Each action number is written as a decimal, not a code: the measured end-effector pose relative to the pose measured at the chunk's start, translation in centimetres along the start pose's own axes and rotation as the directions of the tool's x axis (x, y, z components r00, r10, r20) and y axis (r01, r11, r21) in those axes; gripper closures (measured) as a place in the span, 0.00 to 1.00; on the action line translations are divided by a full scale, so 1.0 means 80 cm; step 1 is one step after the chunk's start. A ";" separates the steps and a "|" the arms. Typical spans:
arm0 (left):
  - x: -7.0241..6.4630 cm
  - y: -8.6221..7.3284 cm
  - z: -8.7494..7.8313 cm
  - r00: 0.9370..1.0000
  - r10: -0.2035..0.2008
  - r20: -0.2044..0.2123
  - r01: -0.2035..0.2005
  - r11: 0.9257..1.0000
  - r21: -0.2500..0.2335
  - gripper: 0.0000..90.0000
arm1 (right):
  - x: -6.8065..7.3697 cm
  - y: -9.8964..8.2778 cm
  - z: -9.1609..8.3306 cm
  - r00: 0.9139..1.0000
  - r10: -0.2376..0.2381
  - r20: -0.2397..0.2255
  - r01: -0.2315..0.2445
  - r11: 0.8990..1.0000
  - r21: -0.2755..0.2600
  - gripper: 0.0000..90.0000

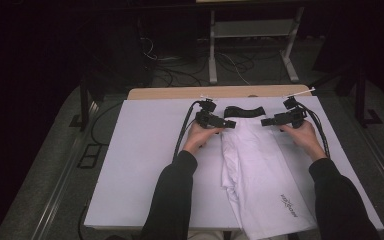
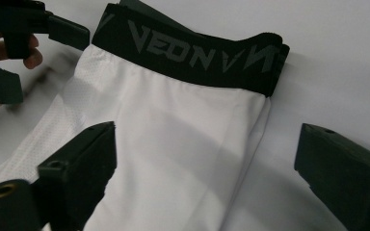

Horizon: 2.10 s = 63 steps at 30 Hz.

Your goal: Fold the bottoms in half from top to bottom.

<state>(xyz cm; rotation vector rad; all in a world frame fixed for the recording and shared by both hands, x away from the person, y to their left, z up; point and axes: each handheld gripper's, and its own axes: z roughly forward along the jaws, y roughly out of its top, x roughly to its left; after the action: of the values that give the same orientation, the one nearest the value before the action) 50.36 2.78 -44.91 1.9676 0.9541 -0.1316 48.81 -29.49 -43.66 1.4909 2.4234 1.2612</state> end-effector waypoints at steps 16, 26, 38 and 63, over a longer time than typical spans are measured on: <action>0.005 -0.006 0.007 0.999 -0.038 0.028 0.037 0.999 0.035 0.15 | -0.008 -0.007 0.006 0.998 0.056 -0.037 -0.054 0.997 0.049 0.29; 0.008 -0.008 0.005 0.998 -0.068 0.005 0.067 0.997 0.030 0.38 | -0.008 -0.008 0.012 0.998 0.059 -0.037 -0.056 0.995 0.078 0.41; 0.009 -0.010 0.009 0.996 -0.086 0.020 0.085 0.996 0.039 0.58 | -0.005 -0.010 0.014 0.997 0.074 -0.025 -0.071 0.993 0.099 0.58; -0.004 -0.005 0.010 0.995 -0.100 -0.018 0.100 0.994 0.034 0.96 | 0.001 -0.017 -0.007 0.981 0.174 -0.087 -0.176 0.984 -0.008 0.98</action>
<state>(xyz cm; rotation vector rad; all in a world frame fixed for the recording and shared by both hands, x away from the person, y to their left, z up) 50.06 2.09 -45.51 1.9561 1.0682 -0.1901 47.54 -30.05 -44.10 1.7130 2.3708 1.4000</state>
